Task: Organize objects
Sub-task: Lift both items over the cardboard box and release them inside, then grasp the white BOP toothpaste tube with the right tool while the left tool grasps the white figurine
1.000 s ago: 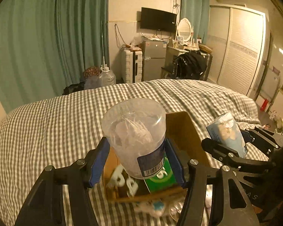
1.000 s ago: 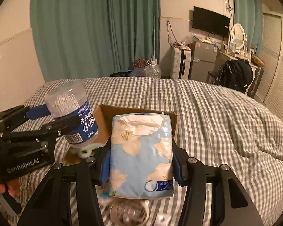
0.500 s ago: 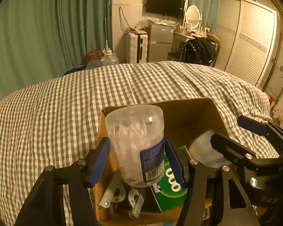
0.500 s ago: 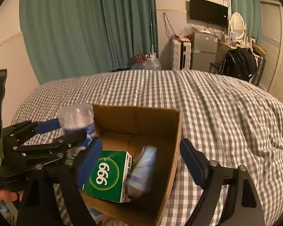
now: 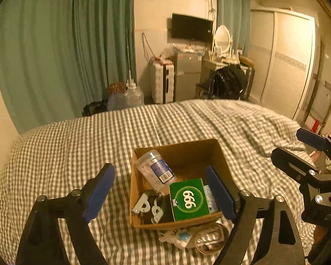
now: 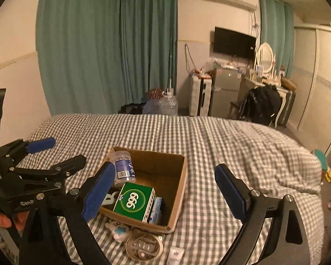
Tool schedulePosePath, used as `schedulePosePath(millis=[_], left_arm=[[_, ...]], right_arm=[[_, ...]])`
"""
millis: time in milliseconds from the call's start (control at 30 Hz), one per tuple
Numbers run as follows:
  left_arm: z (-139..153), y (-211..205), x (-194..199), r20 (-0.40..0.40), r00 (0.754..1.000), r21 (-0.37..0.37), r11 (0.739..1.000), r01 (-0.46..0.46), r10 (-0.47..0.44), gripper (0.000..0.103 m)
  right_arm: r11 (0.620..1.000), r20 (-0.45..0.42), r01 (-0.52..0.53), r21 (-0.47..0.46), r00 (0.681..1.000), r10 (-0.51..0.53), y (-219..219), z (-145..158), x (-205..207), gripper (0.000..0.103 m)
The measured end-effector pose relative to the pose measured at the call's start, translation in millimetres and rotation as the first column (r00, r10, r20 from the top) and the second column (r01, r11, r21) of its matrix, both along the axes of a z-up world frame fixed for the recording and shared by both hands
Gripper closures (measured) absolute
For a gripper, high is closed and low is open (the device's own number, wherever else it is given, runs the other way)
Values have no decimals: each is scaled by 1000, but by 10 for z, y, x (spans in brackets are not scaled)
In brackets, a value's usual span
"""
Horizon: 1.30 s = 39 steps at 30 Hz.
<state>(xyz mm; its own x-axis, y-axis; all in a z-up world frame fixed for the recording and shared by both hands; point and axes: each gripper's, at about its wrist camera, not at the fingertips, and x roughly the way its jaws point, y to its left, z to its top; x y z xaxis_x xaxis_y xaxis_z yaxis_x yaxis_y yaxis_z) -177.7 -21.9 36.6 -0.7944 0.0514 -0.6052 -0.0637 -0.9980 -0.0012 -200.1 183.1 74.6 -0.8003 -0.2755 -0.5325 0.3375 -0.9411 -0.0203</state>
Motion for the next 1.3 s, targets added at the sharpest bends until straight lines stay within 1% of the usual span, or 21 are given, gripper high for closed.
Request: schedulePosePath(millis=[67,167,267,367,433,500,600,700,867,1000,1067,1167,1300], left_arm=[[120,-34,219,-31,999,0,1000,-8,8,6],[249,-80,485,-61,998,11,1000,-13,14,3],[304,-100,719,-81,997,16,1000,-16,17,1],[300,-121,909,-94,995,23,1000,-19,22,0],[268,-126,1039,-108,994,31,999,-23,26,0],[221,-130,1108,-109,994,37,999,-14,18,0],[120,-156,1187,-103,995,44,999,-16,20,0],[-27,-191,1235,-90,995,61,998,-31,36,0],[-357,-214,1254,-72,996,67,996,-57,62,0],[-702,-182,1161,-6,997,66,995,-71,71,0],[-871,-158,1114,26,997,62,995,-75,73,0],[-1080,-105,1035,66,995,42,997,-72,69,0],[-1317,-62,925,119,991,28,997,-71,67,0]], right_arm=[[1000,-18,9,11,1000,-9,42,114,197,11],[1000,-36,19,-1,999,-19,138,239,491,11],[1000,-43,28,0,999,-28,204,298,755,11],[999,-52,35,8,998,-35,259,315,980,11],[999,-46,26,-20,999,-27,318,312,1119,11],[999,-49,19,-38,999,-21,341,301,1202,11],[999,-41,28,-42,999,-30,358,211,1289,11],[999,-23,39,-36,999,-40,344,74,1290,11],[998,41,49,-28,998,-48,344,-291,1141,11],[998,86,70,-1,994,-69,355,-626,972,11],[998,129,68,-8,989,-67,355,-833,868,11],[998,186,57,9,981,-57,310,-1117,747,11],[998,264,57,21,963,-60,296,-1469,590,11]])
